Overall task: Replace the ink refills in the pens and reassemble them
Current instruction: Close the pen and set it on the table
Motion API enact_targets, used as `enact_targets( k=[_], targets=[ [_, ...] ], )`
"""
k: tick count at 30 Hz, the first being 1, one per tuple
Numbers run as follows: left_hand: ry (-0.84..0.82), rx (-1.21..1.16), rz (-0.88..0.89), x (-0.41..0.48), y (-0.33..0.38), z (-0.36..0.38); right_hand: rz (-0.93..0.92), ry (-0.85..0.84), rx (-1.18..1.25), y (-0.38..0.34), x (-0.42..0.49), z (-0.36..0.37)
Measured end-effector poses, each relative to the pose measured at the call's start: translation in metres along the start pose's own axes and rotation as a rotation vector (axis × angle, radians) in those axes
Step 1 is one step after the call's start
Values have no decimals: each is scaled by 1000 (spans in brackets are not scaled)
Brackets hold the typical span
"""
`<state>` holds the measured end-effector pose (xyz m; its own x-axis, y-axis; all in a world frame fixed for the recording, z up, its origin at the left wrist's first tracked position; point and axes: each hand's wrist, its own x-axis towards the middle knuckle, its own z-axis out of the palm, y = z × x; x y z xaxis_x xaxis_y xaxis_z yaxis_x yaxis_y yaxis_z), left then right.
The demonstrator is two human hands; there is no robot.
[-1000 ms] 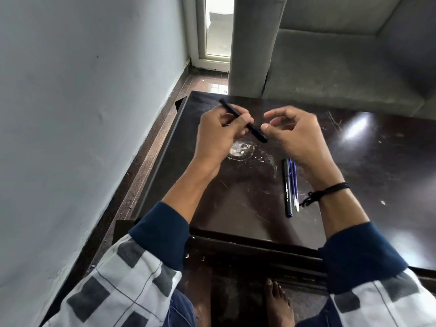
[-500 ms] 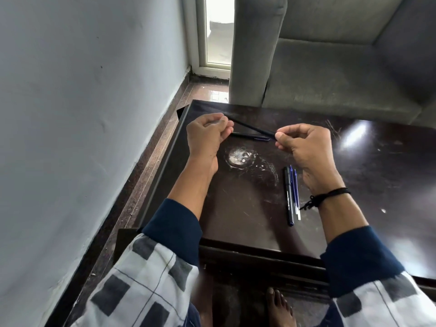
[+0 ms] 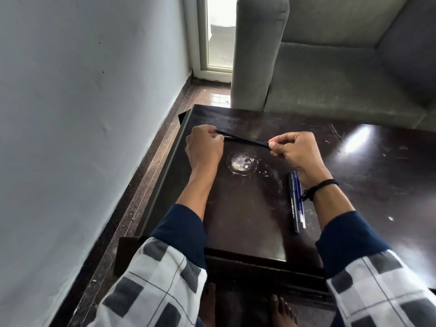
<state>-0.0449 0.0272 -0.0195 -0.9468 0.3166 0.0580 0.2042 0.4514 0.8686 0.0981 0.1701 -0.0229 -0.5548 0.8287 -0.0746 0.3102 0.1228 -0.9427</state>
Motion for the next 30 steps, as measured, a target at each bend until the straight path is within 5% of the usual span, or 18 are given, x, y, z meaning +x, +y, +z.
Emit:
enact_targets(
  k=[30],
  targets=[
    [-148, 85, -136, 27, -15, 26, 89, 280, -187, 17, 20, 29]
  ],
)
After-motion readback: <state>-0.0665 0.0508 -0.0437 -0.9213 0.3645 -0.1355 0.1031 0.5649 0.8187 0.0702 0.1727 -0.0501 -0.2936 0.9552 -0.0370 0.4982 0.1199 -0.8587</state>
